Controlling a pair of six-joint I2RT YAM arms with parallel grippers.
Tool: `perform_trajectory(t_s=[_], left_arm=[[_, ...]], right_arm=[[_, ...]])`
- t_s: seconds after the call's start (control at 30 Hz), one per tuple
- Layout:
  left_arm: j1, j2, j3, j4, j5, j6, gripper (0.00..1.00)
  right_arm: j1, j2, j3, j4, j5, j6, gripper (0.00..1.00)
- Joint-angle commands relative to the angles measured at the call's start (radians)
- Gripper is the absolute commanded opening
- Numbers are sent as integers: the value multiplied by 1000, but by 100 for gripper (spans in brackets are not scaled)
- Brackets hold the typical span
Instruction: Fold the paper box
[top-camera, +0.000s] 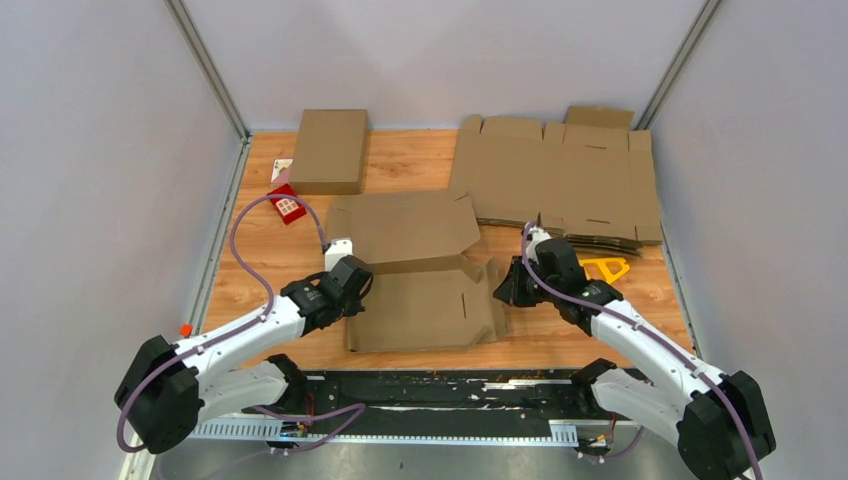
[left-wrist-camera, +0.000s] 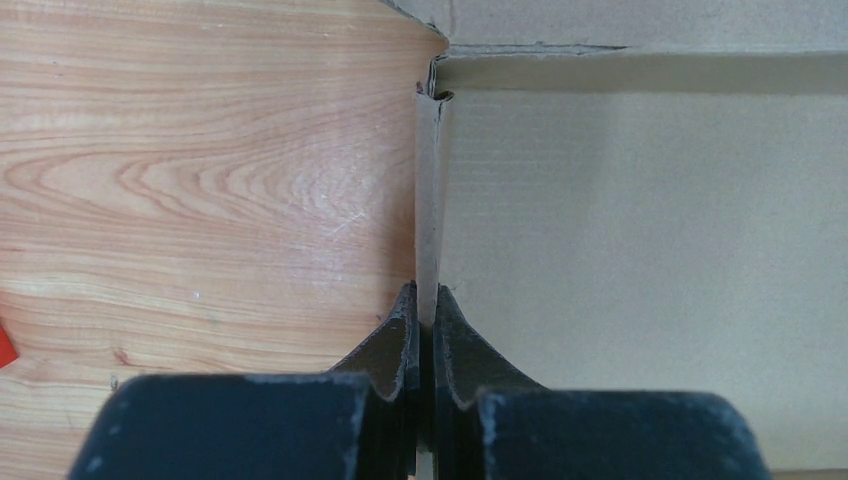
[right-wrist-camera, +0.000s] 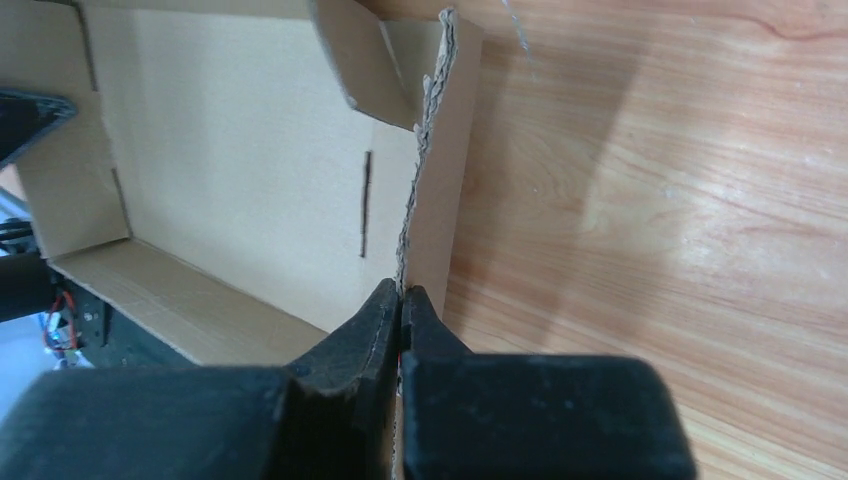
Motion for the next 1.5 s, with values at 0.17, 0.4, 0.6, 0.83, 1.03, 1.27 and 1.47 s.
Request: perform_trajectory(t_s=[0.17,0.4,0.6,0.83,1.03,1.27,1.47], left_arm=[[1,39,12,64,16,-35,1],[0,60,13,84,41,-38,1],[1,81,17,100,54,-47,1],[1,105,18,125,83,-54,1],[1,120,20,130,90,-59,2],[1,111,21,118,79,-57,2],[1,108,22,114,79,-50,3]], right_arm=[[35,8,123,24,-87,56,3],[65,71,147,68,-84,65,6],[85,122,149,129,-121,64,15],[90,198,123,224,-177,89,16],[104,277,131,268,-206,94,45],[105,270,116,240,-175,50,58],[106,214,87,236,-187,23,88]])
